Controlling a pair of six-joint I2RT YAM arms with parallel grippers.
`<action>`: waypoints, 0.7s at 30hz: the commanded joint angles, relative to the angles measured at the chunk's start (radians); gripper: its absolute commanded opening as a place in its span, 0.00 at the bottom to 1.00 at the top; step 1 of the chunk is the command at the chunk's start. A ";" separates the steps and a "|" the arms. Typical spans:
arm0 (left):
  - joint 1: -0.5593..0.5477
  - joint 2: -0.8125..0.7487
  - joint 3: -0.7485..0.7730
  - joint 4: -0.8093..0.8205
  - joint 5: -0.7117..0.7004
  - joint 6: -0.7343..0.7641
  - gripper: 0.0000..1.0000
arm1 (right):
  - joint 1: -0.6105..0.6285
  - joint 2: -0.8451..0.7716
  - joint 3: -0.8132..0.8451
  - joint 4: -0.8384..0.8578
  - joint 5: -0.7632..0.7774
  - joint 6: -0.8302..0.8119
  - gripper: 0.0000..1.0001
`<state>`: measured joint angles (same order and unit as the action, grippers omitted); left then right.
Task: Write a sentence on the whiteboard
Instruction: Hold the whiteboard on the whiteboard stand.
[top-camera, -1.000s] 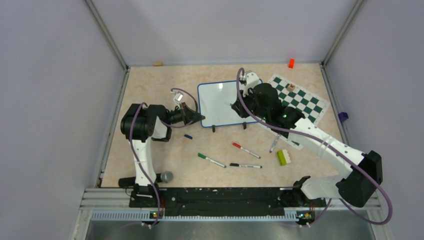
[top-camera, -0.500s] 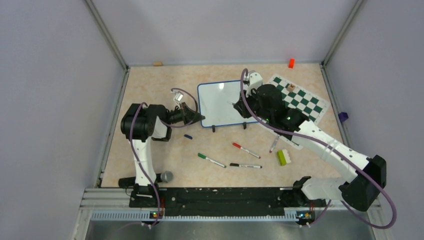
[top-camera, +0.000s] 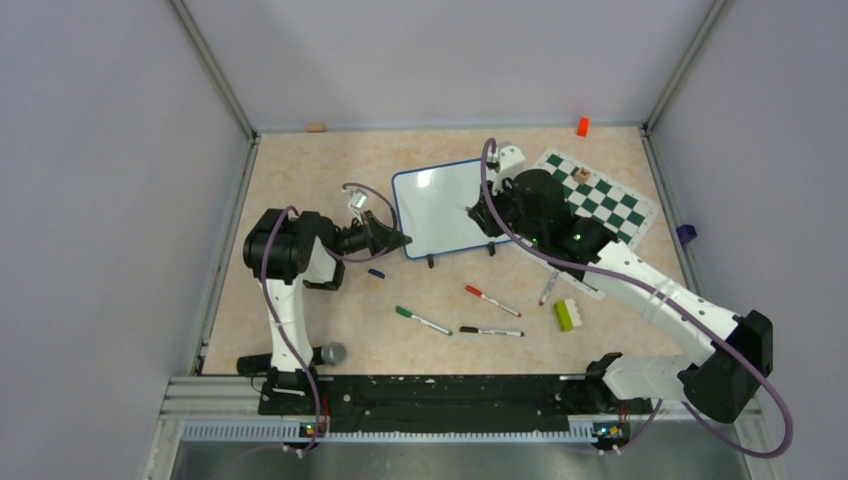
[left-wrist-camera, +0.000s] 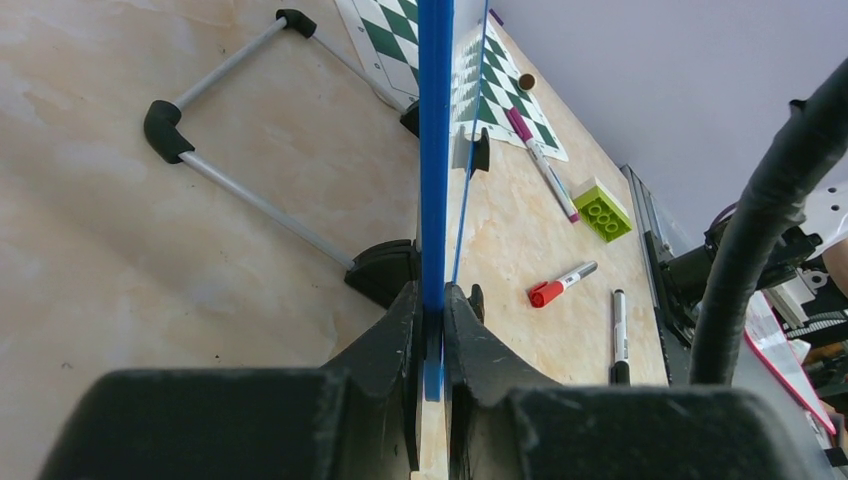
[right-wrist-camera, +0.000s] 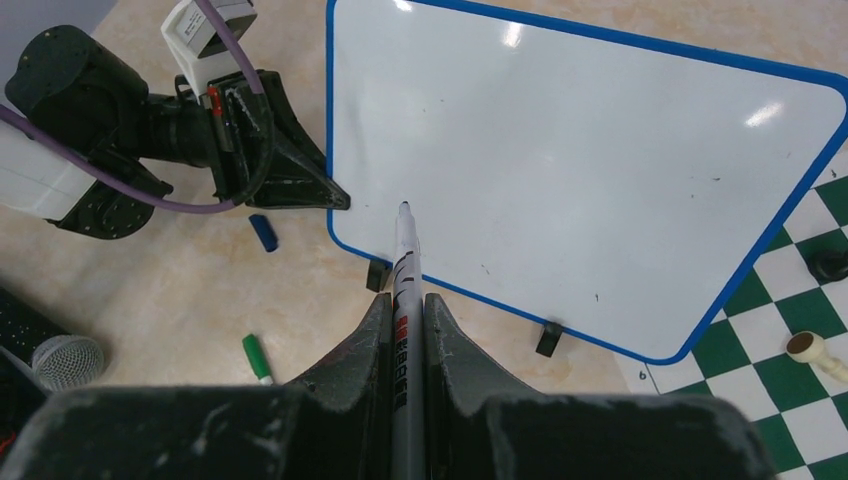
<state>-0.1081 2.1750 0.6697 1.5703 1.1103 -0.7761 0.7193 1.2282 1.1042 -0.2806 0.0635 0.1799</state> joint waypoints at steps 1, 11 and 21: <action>-0.039 -0.008 -0.018 0.050 0.050 0.027 0.08 | 0.003 -0.003 0.025 0.023 0.021 0.029 0.00; -0.041 -0.024 -0.012 0.050 0.047 0.018 0.07 | 0.060 0.147 0.141 0.032 0.070 0.081 0.00; -0.041 -0.028 -0.007 0.050 0.055 0.011 0.08 | 0.140 0.346 0.342 -0.006 0.170 0.012 0.00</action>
<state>-0.1337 2.1708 0.6685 1.5684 1.1110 -0.7681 0.8459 1.5238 1.3575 -0.2844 0.1806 0.2218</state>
